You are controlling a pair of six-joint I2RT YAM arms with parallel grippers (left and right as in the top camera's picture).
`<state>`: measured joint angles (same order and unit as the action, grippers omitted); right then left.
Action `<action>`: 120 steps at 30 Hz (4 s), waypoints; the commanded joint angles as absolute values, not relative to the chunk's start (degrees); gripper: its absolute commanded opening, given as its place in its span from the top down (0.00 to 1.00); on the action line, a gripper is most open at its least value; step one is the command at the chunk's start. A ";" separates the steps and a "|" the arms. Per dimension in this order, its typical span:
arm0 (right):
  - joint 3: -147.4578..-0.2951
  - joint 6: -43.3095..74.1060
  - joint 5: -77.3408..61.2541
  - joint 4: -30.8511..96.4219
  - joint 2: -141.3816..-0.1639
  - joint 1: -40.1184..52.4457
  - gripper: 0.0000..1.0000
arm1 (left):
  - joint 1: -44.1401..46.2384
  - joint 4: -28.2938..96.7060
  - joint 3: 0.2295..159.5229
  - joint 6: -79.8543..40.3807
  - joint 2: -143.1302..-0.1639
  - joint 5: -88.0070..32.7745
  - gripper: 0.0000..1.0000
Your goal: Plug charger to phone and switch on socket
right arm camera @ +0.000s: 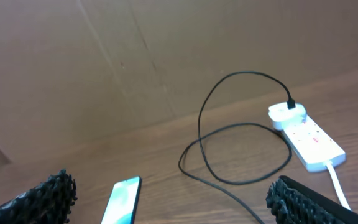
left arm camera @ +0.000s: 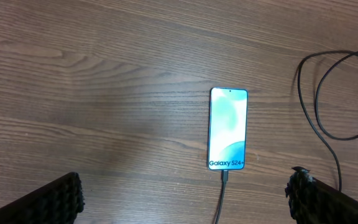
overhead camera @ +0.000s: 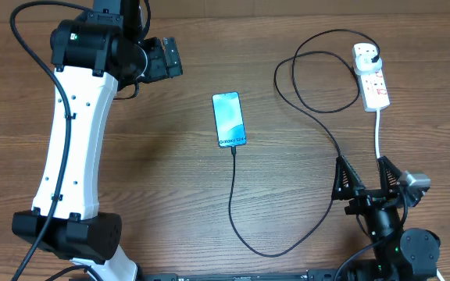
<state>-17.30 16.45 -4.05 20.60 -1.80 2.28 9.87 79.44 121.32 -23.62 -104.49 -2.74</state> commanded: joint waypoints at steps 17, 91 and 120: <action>-7.84 14.48 -3.68 6.66 -0.14 3.07 0.00 | 9.76 79.26 121.12 -23.31 -104.88 -2.52 0.00; -0.47 -3.29 0.32 5.08 -0.14 3.18 0.00 | 9.76 79.26 121.12 -23.31 -104.88 -2.52 0.01; -0.47 -3.29 0.34 4.84 -0.16 3.20 0.00 | 9.76 79.26 121.12 -23.31 -104.88 -2.52 0.00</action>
